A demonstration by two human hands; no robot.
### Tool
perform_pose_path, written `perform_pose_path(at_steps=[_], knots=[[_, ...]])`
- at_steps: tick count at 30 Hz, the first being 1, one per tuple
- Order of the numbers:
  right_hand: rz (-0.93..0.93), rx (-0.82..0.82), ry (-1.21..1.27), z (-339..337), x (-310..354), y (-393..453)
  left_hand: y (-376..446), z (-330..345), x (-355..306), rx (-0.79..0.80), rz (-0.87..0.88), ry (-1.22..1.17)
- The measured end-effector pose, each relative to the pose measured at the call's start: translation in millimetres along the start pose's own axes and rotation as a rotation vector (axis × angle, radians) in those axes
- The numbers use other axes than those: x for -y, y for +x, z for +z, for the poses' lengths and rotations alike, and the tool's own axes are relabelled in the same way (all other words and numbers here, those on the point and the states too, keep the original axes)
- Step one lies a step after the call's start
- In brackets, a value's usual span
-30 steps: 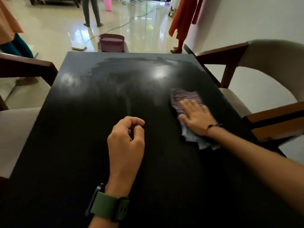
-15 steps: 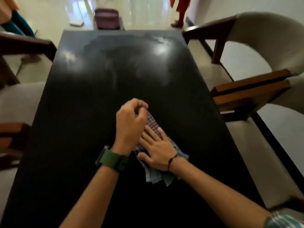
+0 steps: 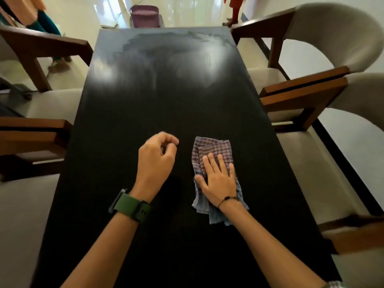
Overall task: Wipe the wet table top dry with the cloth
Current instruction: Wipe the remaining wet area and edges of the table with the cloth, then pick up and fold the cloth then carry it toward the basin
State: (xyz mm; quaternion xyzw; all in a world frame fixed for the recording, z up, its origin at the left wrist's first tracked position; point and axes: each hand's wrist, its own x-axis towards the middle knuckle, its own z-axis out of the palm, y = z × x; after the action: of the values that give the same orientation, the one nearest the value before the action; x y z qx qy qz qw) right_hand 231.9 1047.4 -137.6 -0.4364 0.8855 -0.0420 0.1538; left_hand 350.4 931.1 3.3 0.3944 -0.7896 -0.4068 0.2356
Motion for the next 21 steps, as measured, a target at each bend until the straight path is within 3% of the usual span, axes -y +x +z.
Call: perform_pose_path(at_steps=[2,4,9,12,17,21], knots=[[-0.041,-0.043,0.178,-14,0,-8,-13,-8,-2,0.009,0.034,-0.010],[0.052,-0.126,0.351,-33,-11,-12,-28,-18,1,0.024,0.038,-0.027],[0.346,0.165,0.015,-45,-23,-31,-67,-42,17,0.037,-0.001,-0.119],[0.462,0.095,0.097,-36,-1,-44,-86,-51,25,0.063,-0.020,-0.131],[0.770,0.132,0.789,-54,20,-65,-109,-59,28,0.116,-0.030,-0.148],[0.745,0.011,1.231,-74,25,-88,-119,-59,29,0.151,-0.039,-0.185]])
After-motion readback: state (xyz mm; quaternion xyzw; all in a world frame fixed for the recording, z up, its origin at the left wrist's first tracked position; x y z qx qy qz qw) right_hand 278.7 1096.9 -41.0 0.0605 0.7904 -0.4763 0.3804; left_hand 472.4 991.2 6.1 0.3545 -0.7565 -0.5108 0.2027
